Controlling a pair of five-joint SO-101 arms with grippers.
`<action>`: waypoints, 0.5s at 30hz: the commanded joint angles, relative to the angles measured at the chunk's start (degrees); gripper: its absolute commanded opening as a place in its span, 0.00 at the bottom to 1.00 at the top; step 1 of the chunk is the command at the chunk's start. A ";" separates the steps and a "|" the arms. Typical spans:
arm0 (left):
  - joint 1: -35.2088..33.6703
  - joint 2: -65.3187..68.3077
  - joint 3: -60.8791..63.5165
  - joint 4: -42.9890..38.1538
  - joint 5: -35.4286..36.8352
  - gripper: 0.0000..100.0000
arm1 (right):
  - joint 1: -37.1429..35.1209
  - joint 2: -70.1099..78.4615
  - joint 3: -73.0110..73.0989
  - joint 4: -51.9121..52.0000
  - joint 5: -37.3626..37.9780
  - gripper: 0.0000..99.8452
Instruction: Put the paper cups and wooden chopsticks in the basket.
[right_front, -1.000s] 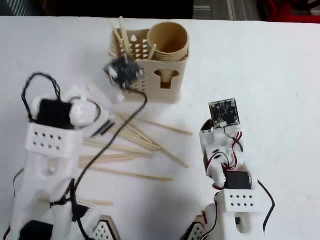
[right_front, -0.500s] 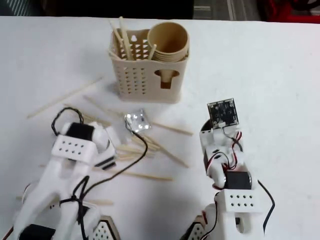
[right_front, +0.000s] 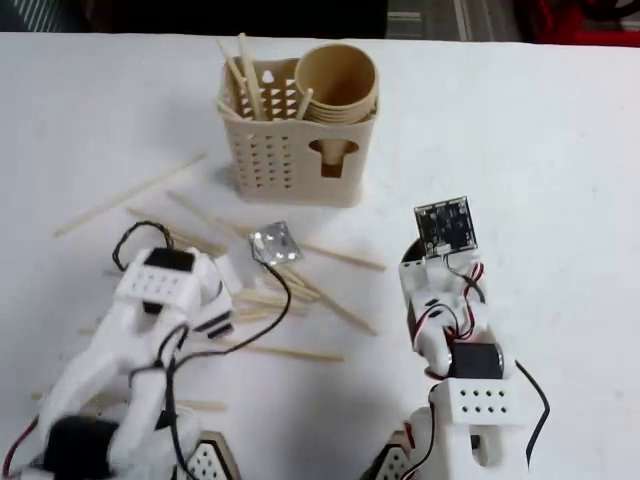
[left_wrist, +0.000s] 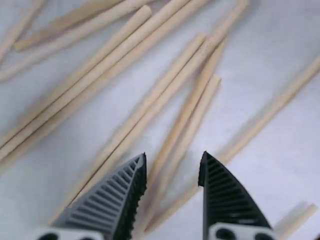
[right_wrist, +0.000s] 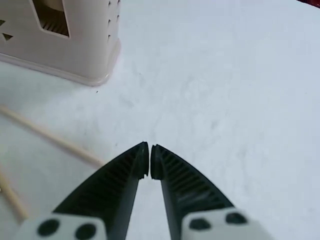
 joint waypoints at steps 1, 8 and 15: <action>-1.89 7.08 -6.33 0.97 -0.44 0.17 | -0.40 -0.75 -0.53 -1.01 0.62 0.02; -1.80 14.81 -11.78 2.02 0.18 0.14 | -0.40 -0.92 -0.53 -1.01 0.62 0.02; 0.92 17.80 -12.57 2.11 2.11 0.06 | -0.22 -1.01 -0.53 -1.01 0.62 0.02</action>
